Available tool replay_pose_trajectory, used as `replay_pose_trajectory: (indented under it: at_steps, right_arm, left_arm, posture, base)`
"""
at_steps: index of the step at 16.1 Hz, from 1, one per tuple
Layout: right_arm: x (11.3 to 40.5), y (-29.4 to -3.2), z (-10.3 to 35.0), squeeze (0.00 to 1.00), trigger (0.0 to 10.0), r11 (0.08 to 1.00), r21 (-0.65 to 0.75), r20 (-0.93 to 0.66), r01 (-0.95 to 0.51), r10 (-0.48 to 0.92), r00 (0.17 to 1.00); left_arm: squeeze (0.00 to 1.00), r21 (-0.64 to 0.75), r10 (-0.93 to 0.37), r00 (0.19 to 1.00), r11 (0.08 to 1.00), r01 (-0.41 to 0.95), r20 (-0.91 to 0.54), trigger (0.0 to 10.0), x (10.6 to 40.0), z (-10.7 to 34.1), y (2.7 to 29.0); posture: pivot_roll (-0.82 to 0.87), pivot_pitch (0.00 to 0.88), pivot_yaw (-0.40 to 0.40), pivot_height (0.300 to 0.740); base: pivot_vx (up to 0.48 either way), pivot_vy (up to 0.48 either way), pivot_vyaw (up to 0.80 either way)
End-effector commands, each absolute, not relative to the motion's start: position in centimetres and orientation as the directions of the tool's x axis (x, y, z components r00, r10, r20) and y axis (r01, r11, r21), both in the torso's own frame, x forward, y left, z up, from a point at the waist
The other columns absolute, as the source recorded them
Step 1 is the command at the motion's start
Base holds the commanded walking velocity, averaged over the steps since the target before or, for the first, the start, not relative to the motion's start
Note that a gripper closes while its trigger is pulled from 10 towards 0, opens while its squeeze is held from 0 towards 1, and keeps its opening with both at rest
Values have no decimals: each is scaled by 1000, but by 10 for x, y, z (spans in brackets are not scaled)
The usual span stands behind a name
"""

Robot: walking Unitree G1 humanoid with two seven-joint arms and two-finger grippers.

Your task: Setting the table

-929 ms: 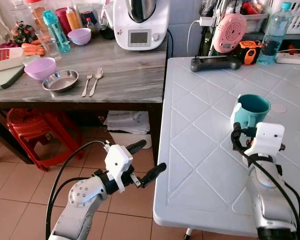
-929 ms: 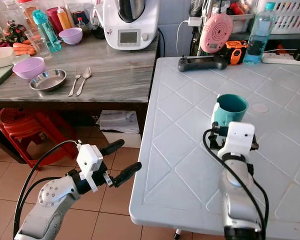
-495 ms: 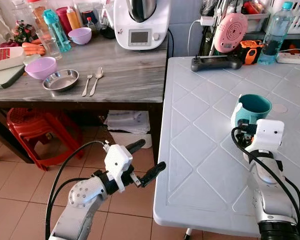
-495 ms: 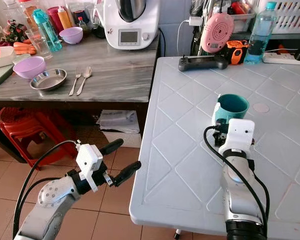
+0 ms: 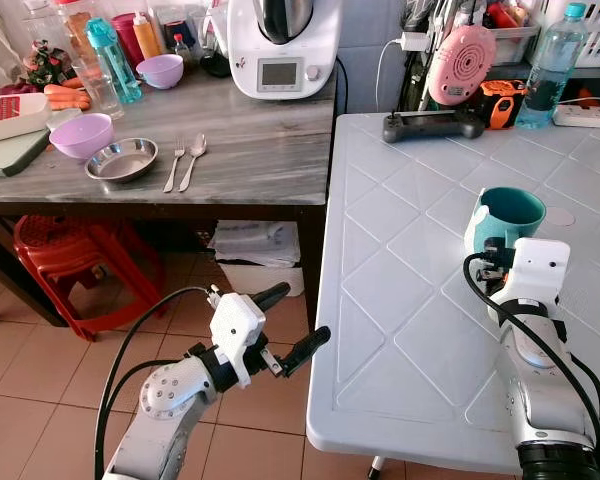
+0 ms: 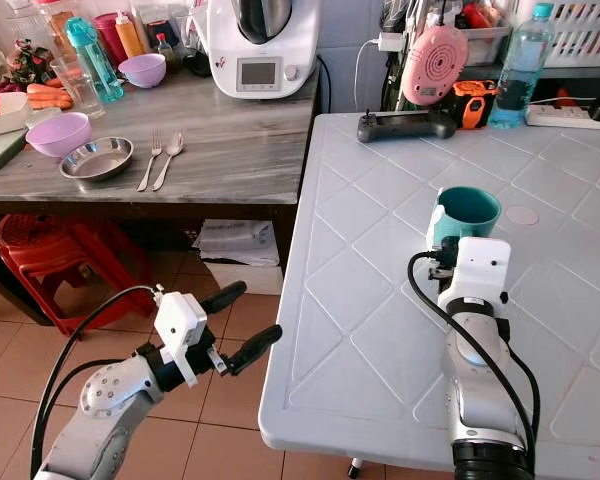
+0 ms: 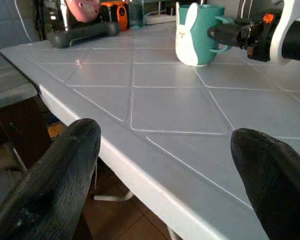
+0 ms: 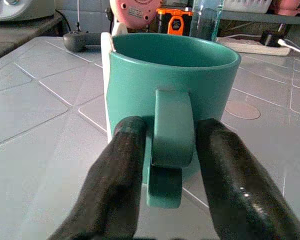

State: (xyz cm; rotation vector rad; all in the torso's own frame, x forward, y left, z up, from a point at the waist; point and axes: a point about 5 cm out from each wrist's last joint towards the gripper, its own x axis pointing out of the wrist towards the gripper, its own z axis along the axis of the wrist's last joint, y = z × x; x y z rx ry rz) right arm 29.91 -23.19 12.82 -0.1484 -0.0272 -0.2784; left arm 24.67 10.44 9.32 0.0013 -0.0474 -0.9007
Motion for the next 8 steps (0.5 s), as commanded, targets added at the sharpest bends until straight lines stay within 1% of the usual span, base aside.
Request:
replay_pose_trajectory:
  at_steps: [1, 8]
  right_arm:
    - [300, -229, 127, 0, 0, 954, -145, 47, 264, -260, 965]
    - [300, -229, 125, 0, 0, 955, -141, 47, 262, -258, 965]
  left_arm:
    - [0, 41, -784, 620, 621, 783, 36, 10000, 249, 94, 108]
    - [0, 36, -795, 604, 606, 795, 59, 10000, 252, 97, 107]
  posture:
    - [15, 63, 86, 740]
    - [18, 49, 87, 740]
  base:
    - [0, 0, 0]
    - [0, 0, 0]
